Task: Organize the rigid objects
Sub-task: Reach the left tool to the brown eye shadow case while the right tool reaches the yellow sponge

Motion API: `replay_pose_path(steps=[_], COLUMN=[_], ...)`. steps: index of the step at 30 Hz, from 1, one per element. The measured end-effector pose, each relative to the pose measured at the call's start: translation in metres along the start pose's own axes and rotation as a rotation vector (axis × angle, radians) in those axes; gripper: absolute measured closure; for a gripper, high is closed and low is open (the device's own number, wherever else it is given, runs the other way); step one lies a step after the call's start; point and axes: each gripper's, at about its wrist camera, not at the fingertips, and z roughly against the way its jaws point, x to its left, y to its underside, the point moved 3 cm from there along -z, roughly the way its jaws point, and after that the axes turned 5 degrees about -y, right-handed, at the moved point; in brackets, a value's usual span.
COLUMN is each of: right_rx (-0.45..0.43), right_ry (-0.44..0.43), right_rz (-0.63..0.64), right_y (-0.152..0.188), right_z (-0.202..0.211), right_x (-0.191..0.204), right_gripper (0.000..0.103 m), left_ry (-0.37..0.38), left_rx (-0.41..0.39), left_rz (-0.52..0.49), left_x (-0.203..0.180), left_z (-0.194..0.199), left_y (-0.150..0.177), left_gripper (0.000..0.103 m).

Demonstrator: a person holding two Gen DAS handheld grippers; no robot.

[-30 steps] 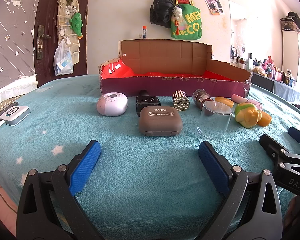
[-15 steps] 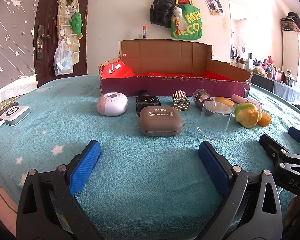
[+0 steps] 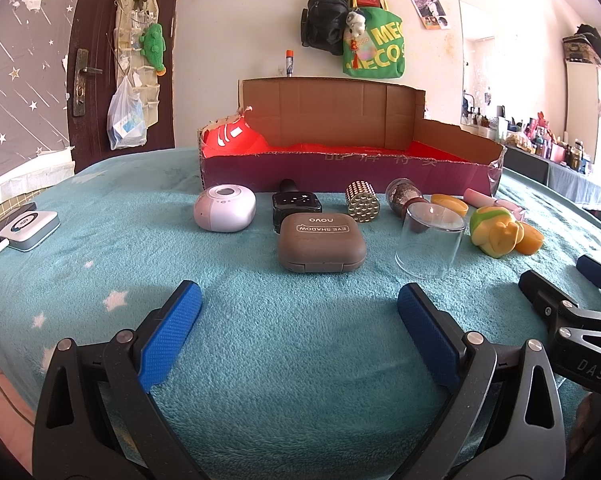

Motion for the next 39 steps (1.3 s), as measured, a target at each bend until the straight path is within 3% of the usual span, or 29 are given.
replay_pose_path(steps=[16, 27, 39], right_rx=[0.005, 0.106, 0.162], right_ry=[0.009, 0.049, -0.001], right_rz=[-0.034, 0.010, -0.022], right_y=[-0.029, -0.047, -0.048], right_z=[-0.001, -0.023, -0.028], right_x=[-0.018, -0.027, -0.034], right_gripper=[0.000, 0.000, 0.000], left_ry=[0.006, 0.026, 0.055], left_rx=[0.060, 0.178, 0.232], left_rz=[-0.036, -0.075, -0.118], left_x=[0.001, 0.002, -0.003], left_z=[-0.011, -0.035, -0.047], left_y=[-0.035, -0.053, -0.057], left_gripper=[0.003, 0.003, 0.003])
